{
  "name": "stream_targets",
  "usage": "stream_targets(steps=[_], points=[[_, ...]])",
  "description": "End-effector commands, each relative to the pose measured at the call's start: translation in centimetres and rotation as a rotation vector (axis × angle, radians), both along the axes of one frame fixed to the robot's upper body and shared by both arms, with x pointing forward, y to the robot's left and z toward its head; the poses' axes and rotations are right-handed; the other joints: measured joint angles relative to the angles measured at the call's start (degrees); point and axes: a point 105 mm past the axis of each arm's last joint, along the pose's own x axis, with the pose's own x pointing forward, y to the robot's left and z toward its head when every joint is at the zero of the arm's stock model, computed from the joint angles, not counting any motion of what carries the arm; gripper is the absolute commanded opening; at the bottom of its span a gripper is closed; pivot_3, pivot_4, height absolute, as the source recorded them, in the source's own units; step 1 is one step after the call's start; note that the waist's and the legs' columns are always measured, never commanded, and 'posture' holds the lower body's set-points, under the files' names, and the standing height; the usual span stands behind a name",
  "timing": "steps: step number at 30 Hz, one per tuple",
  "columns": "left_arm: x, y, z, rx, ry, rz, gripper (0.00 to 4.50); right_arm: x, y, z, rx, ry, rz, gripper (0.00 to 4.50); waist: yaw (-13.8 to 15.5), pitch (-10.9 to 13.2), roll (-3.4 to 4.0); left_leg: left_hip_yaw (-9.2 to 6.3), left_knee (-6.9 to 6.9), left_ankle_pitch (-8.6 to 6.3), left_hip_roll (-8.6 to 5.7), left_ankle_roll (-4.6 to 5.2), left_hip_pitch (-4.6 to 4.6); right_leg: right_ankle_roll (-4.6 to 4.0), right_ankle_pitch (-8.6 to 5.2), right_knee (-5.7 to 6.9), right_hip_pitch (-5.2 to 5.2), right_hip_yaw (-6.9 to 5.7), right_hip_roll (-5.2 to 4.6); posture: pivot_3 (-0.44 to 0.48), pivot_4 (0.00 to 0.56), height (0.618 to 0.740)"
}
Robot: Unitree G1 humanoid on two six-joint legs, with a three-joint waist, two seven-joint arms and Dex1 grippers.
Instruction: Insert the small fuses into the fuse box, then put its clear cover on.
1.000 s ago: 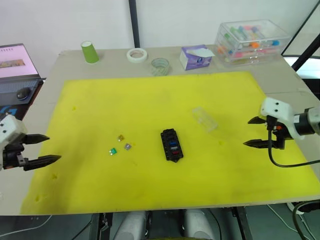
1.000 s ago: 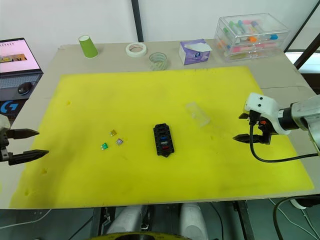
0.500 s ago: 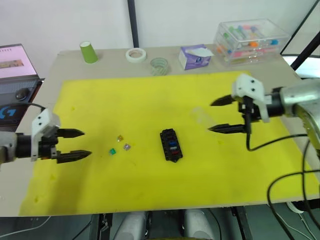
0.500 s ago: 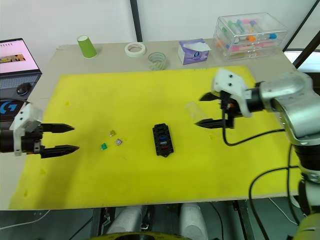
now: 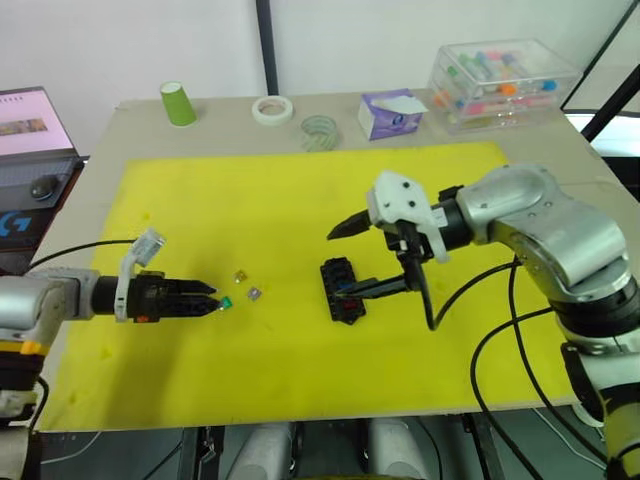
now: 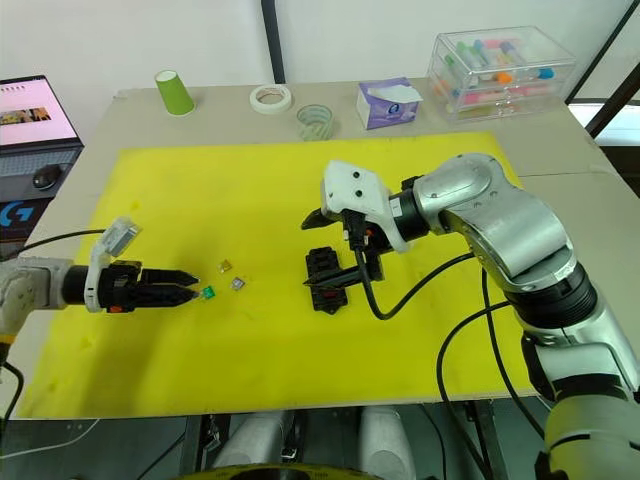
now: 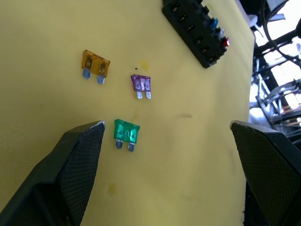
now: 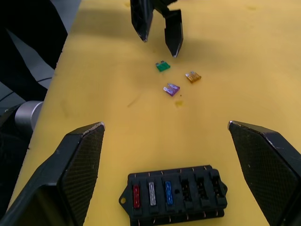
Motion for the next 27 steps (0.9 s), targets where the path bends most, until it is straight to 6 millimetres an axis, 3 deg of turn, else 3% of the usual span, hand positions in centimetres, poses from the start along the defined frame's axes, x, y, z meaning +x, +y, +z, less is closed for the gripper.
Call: stream_targets(steps=[1,8,18,27], points=[[0.2,0.1,-0.5,-0.023,0.043,0.011,4.5,-0.2,0.4,0.8,0.005,-0.061,0.011,4.47,0.0,0.0,0.0,0.0,0.0,0.0,0.0,0.0,0.0,0.0,0.0,0.01,-0.01,0.0,0.0,0.0,0.15,0.74],[0.5,-0.7,-1.5,-0.034,0.084,0.005,4.5,-0.2,0.3,0.5,-0.006,-0.067,0.003,4.47,0.2,0.0,-0.01,0.0,0.02,0.0,-0.03,0.0,0.0,0.0,0.0,0.01,0.01,0.0,-0.03,0.0,0.15,0.74],[-0.7,-2.3,-2.1,-0.048,0.131,-0.081,4.5,0.3,0.3,0.0,-0.02,-0.078,-0.02,4.47,0.2,0.0,0.0,0.0,0.03,0.0,-0.04,0.0,0.0,0.0,0.0,0.02,0.02,0.01,-0.05,0.0,0.15,0.74],[-0.7,-1.6,-2.8,-0.011,0.13,-0.066,4.5,0.4,0.2,-0.2,-0.03,-0.088,-0.025,4.47,0.1,0.0,0.0,0.0,0.02,0.0,-0.04,0.0,0.0,0.0,0.0,0.02,0.01,0.01,-0.05,0.0,0.15,0.74]])
